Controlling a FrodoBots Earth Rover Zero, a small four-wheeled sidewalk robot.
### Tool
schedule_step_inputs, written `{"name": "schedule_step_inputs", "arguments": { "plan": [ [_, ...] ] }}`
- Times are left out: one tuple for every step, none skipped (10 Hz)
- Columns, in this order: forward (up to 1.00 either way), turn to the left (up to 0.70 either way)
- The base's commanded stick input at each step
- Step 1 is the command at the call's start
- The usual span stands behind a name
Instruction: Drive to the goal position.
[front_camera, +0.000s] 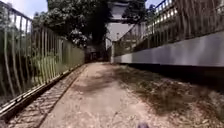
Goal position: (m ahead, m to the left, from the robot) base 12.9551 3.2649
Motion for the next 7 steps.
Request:
{"name": "schedule_step_inputs", "arguments": {
  "plan": [
    [1.0, 0.0],
    [1.0, 0.0],
    [1.0, 0.0],
    [1.0, 0.08],
    [1.0, 0.26],
    [1.0, 0.26],
    [1.0, 0.26]
  ]
}}
